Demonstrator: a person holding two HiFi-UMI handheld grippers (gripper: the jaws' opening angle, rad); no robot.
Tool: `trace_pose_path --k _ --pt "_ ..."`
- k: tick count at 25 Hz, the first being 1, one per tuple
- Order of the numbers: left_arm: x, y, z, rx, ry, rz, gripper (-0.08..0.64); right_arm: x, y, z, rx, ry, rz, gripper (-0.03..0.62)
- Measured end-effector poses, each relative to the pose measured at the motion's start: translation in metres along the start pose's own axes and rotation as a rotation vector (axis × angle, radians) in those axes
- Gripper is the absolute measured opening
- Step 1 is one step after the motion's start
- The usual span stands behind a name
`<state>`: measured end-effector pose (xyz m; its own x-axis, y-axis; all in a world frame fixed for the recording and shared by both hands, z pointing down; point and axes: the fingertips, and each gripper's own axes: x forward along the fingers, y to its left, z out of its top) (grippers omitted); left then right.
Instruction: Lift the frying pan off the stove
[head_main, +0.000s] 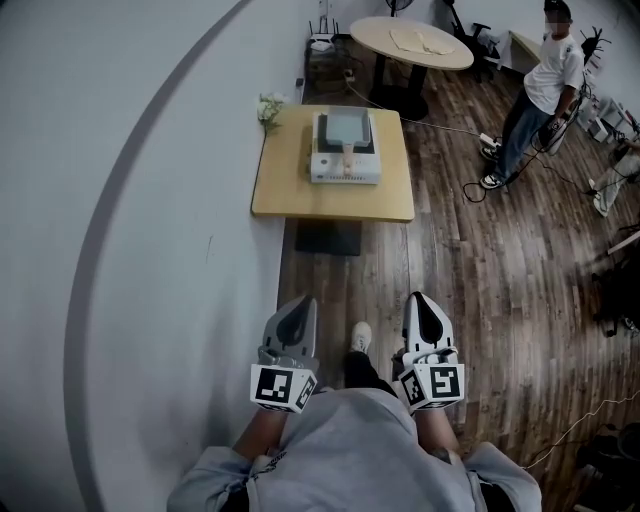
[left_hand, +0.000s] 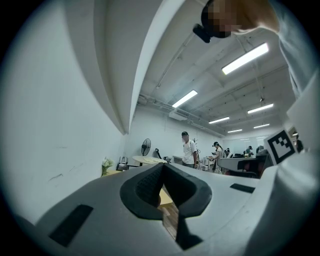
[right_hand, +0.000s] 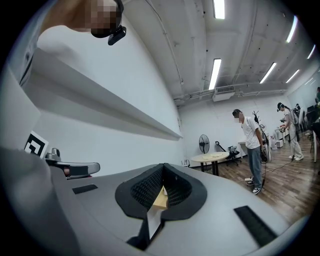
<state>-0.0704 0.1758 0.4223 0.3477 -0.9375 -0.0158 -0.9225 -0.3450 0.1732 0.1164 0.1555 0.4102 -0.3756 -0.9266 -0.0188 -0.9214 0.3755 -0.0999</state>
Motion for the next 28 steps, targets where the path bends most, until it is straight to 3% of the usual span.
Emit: trace_pose_path --k 15,23,28 --pt "0.191 0.051 0.038 0.035 -0.038 0.129 0.002 0.201 -0.092 0.036 -0.003 -0.018 0.137 -0.002" --pt "0.258 0.074 0.029 0.002 -0.001 0.164 0.002 0.266 -0.119 0.017 0.032 0.062 0.190 -0.002" --pt "0.298 0.107 0.015 -0.061 0.058 0.162 0.002 0.313 -0.120 -0.009 0.080 0.145 0.239 -0.002"
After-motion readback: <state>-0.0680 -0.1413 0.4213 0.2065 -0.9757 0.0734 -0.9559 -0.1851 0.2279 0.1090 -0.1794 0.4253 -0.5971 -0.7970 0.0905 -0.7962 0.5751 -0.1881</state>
